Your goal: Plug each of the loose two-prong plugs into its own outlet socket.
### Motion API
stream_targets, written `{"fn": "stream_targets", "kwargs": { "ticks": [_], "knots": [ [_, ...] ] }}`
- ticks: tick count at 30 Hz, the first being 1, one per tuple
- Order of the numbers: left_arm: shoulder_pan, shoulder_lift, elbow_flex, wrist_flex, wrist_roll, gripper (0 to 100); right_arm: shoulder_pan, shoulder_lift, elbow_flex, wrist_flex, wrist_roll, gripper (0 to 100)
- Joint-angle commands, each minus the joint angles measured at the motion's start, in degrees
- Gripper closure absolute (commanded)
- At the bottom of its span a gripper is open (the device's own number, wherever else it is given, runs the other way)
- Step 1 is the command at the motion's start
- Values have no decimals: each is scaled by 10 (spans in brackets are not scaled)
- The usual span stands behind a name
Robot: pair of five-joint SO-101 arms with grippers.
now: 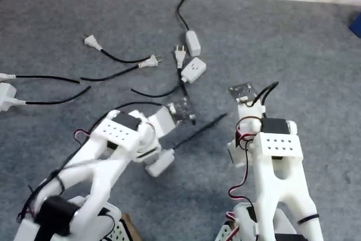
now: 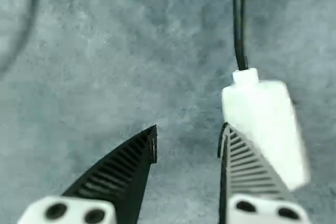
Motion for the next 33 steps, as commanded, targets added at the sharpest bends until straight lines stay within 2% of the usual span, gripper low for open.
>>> {"fn": "stream_targets", "kwargs": {
  "ticks": [1, 8, 10, 13, 16, 20, 22, 29, 33],
  "knots": [
    [-23, 30, 0, -25, -1, 783, 9, -4, -15, -2, 9, 648],
    [-99, 59, -64, -38, -25, 783, 9, -4, -15, -2, 9, 648],
    [-99, 36, -89, 1, -25, 783, 10, -4, -15, -2, 9, 648],
    [-64, -26, -106, 69, -19, 783, 22, -4, -14, -2, 9, 648],
    [-6, -109, -94, 116, 18, 783, 87, -6, -13, -2, 32, 648],
    [90, -183, -39, 124, 58, 783, 182, -6, 0, -15, 67, 648],
    [121, -182, -22, 124, 74, 783, 199, -8, 28, -44, 67, 648],
    [131, -96, -6, 98, 82, 783, 196, -7, 68, -70, 82, 648],
    [111, -49, -8, 70, 81, 783, 194, -9, 72, -71, 83, 648]
  ]
}}
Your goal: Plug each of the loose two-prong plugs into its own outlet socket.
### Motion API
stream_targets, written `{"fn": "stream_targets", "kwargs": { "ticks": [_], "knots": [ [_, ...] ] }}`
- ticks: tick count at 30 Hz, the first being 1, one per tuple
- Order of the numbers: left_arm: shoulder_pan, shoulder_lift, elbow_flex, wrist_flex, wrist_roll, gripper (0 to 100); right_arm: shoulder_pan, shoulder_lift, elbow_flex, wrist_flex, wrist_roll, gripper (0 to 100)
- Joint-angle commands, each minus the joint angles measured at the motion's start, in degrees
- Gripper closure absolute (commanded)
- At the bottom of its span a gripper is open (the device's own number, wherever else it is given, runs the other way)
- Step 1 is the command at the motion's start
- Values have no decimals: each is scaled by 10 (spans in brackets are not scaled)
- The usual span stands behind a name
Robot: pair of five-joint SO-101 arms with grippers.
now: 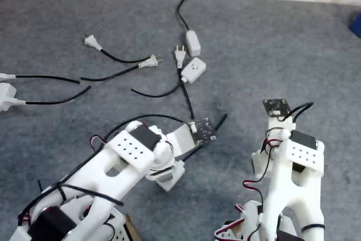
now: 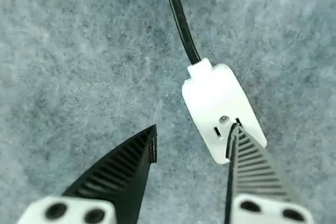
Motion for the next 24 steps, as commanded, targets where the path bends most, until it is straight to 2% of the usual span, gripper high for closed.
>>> {"fn": "stream_targets", "kwargs": {
  "ticks": [1, 5, 9, 13, 21, 24],
  "knots": [
    [-15, 33, -6, -28, 4, 783, 4, -9, -1, -24, 16, 648],
    [-45, 79, -4, -56, -1, 783, 3, -9, -1, -24, 17, 648],
    [-140, 115, -11, -94, -55, 783, 3, -9, -1, -24, 17, 648],
    [-225, 143, -38, -97, -98, 783, 3, -9, -3, -25, 17, 648],
    [-202, 117, -51, -94, -77, 784, -5, -5, -2, -25, 17, 648],
    [-202, 49, -84, -40, -75, 784, -32, -4, 0, -25, 16, 648]
  ]
}}
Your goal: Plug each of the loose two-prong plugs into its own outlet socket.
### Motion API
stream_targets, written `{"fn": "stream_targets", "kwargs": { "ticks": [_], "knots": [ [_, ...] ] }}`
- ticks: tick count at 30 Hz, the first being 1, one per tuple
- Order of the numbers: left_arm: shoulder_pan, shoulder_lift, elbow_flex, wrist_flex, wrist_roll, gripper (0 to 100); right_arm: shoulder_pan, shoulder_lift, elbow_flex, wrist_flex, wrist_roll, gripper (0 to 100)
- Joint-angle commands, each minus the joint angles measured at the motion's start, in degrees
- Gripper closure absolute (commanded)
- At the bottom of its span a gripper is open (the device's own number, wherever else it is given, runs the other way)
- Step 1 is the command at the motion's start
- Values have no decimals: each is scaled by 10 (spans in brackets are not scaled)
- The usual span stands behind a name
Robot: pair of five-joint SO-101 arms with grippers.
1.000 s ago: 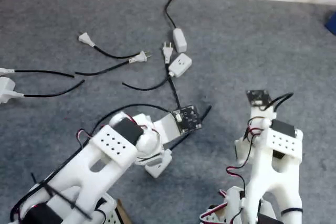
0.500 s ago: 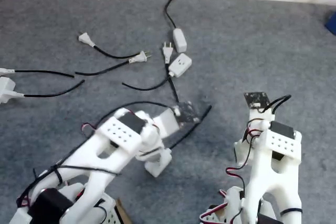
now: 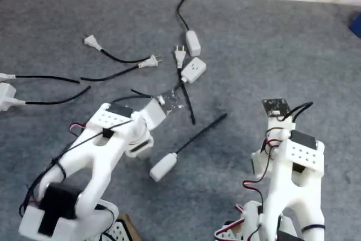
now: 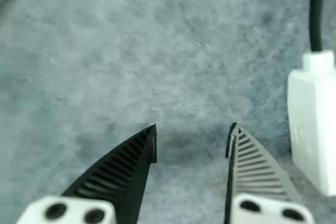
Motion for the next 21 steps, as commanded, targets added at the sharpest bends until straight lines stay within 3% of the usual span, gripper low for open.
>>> {"fn": "stream_targets", "kwargs": {
  "ticks": [1, 5, 9, 14, 21],
  "knots": [
    [6, -92, -52, 59, 8, 784, -35, -4, 0, -22, 11, 648],
    [33, -206, -101, 153, 40, 784, -40, -4, 0, -22, 9, 648],
    [136, -266, -73, 220, 63, 784, -41, -4, 0, -22, 8, 648],
    [191, -268, -11, 192, 85, 784, -42, -4, 0, -22, 8, 648],
    [187, -182, 88, 78, 83, 783, -42, -4, 0, -22, 8, 648]
  ]
}}
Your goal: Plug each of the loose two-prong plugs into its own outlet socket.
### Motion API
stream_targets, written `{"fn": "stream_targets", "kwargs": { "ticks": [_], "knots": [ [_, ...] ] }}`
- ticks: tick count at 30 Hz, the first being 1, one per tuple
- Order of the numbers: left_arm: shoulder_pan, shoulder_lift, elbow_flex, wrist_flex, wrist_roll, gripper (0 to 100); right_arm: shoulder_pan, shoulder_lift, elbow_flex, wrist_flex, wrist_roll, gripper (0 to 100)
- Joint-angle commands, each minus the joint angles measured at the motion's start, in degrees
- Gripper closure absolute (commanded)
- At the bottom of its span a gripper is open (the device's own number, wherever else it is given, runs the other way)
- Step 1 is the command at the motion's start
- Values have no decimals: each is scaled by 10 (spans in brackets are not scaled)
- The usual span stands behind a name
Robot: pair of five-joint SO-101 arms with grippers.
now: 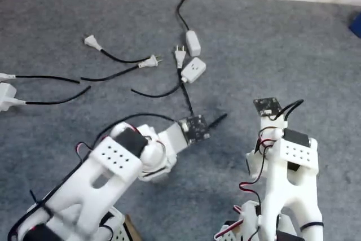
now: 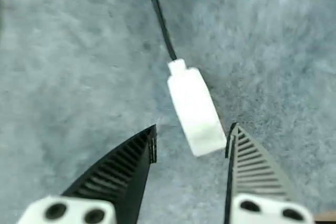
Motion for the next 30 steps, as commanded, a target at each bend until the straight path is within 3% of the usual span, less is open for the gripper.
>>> {"fn": "stream_targets", "kwargs": {
  "ticks": [1, 12, 24, 30],
  "knots": [
    [-8, 46, 17, -55, 3, 783, -7, -4, -3, -22, 8, 648],
    [-150, 123, -54, -79, -79, 783, -8, -4, -3, -22, 9, 648],
    [-175, 122, -90, -78, -94, 783, -8, -4, -3, -22, 8, 648],
    [-196, 121, -206, 31, -94, 783, -31, -4, -3, -18, 8, 648]
  ]
}}
